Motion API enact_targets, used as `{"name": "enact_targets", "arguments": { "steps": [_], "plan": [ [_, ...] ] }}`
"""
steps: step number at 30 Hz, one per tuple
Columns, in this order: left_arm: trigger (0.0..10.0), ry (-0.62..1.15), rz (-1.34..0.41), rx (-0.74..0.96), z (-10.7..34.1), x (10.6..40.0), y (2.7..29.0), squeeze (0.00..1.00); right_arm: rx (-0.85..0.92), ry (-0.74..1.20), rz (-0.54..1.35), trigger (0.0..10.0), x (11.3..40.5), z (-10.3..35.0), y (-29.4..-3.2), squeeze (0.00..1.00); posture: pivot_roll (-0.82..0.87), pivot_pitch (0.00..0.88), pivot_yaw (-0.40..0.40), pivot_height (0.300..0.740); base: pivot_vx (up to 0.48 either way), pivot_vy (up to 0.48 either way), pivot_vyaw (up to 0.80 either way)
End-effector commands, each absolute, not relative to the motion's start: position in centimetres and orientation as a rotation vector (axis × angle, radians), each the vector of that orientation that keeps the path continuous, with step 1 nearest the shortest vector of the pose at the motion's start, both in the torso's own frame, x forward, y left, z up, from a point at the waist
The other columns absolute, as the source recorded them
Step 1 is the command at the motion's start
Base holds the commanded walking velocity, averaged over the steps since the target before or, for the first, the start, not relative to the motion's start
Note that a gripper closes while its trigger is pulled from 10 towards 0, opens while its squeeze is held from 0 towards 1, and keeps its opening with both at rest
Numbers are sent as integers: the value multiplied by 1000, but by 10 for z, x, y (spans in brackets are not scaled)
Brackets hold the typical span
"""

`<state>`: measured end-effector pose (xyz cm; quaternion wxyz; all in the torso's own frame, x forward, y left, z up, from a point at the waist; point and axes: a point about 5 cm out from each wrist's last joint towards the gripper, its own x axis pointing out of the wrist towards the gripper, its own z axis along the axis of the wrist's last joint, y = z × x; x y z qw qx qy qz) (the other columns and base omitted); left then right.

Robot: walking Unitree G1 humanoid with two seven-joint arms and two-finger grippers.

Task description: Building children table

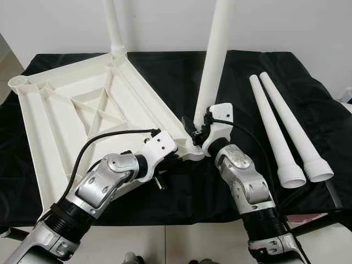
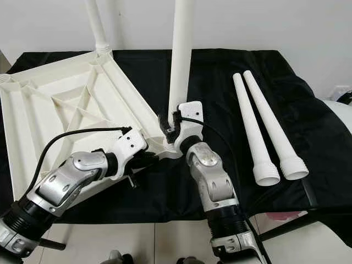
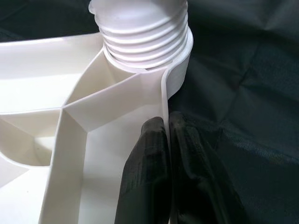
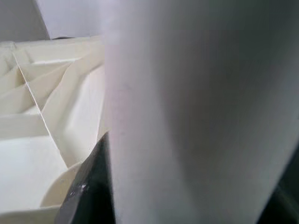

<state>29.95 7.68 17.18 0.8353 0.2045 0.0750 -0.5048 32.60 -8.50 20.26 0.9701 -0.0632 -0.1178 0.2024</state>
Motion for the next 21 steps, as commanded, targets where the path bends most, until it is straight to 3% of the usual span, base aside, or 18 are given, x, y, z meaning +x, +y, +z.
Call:
{"name": "enact_targets", "arguments": {
  "steps": [1,5,11,14,15,16,20,21],
  "plan": [
    [0,24,-1300,458,198,285,68,0,-291,-253,372,0,325,193,-98,0,36,162,22,740,0,0,0],
    [0,25,-1300,457,197,285,67,0,-232,-257,396,0,324,195,-97,0,37,161,20,740,0,0,0],
    [0,32,-1305,457,195,283,69,0,-514,-357,527,0,311,192,-86,0,37,154,21,740,0,0,0],
    [0,33,-1306,457,195,283,70,0,-498,-331,515,0,312,188,-88,0,37,153,21,740,0,0,0],
    [0,33,-1307,457,195,282,69,0,-385,-262,484,0,316,185,-93,0,37,150,20,740,0,0,0],
    [0,33,-1307,457,195,282,69,0,-385,-262,484,0,316,185,-93,0,37,150,20,740,0,0,0],
    [0,33,-1329,454,196,280,70,0,43,-99,373,0,327,177,-107,0,39,147,22,740,0,0,0],
    [0,33,-1329,454,196,280,70,0,43,-99,373,0,327,177,-107,0,39,147,22,740,0,0,0]
  ]
}}
